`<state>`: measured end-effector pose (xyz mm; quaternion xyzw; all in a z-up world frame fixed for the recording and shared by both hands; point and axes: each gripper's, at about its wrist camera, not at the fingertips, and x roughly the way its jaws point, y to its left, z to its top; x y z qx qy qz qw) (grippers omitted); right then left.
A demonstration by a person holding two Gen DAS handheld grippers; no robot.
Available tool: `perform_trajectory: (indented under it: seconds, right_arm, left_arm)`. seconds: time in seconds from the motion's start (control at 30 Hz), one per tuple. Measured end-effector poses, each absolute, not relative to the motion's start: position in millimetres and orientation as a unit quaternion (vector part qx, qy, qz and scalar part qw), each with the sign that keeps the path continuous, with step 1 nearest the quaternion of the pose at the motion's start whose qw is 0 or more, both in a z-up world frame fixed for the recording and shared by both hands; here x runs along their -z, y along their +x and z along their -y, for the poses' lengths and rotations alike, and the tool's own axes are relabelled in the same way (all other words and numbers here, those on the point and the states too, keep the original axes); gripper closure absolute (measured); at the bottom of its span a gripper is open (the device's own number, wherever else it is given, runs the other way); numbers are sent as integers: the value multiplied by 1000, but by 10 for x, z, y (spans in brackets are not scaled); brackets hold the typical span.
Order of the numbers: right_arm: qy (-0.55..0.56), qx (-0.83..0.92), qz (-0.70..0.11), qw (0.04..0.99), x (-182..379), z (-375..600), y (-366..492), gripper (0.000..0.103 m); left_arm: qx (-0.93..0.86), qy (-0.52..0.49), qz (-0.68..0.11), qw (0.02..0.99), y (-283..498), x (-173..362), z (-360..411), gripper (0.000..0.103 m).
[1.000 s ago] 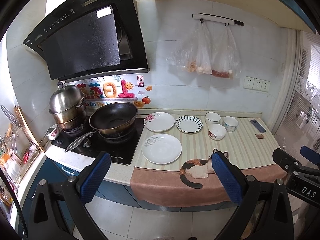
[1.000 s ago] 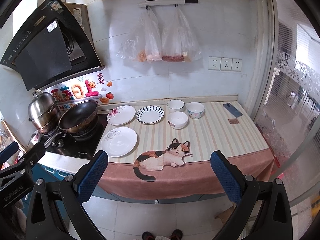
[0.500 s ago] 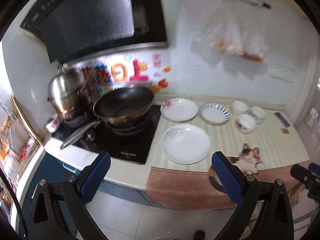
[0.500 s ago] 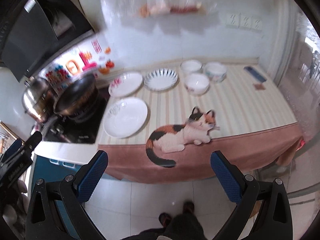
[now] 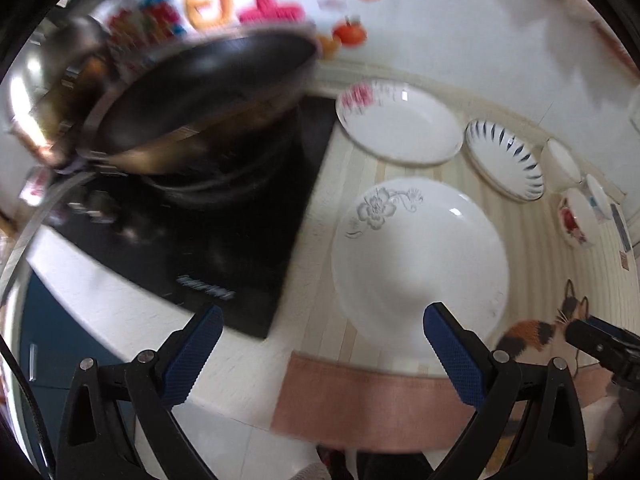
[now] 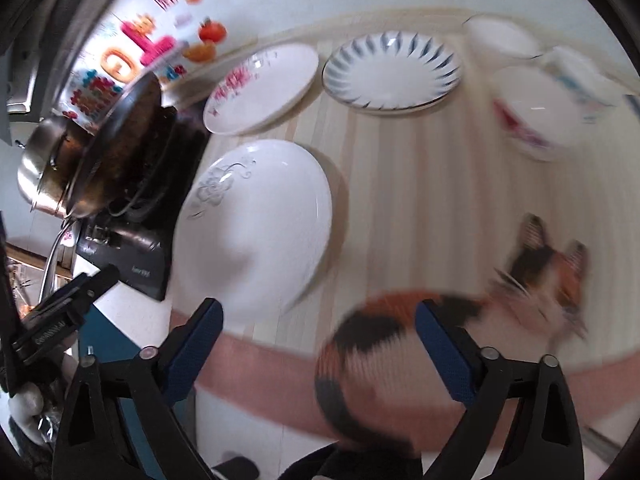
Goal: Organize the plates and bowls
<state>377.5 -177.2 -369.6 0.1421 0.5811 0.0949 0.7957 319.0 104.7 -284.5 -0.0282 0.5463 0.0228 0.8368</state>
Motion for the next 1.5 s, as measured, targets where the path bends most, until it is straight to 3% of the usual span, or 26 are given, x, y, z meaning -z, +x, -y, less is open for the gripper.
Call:
perform_trajectory:
  seconds: [0.2,0.3,0.33,0.37,0.47,1.07,1.5]
  right_arm:
    - [179,-121,-622,752,4386,1740,4507,33]
    - [207,-143,-632,733,4577,1686,4678,60]
    - [212,-153,-632,730,4639,1658,4746,73]
    - [215,-159,-631,728,4664,1640,4760,82]
    - [210,-165,-627,732,4629,1573,4740,87]
    - [210,-154,-613,746,4284,2199,4310,87]
    - [248,-93,-598,757,4191,3253,3793,87]
  left_arm:
    - [-20,-61,-607,792,3734,3497,-1115,18]
    - [-10,-75,-634,770,3875,3719,-1130,33]
    - [-5,-83,-636,767,3890,3752,-1134,47]
    - [-2,-91,-638,765,3898,3781,-1134,52]
    - [10,-110,-631,768,3903,3780,-1113,68]
    - [44,-63,-606,792,3590,3216,-487,68]
    - [110,-28,-608,785,3582,3386,461,68]
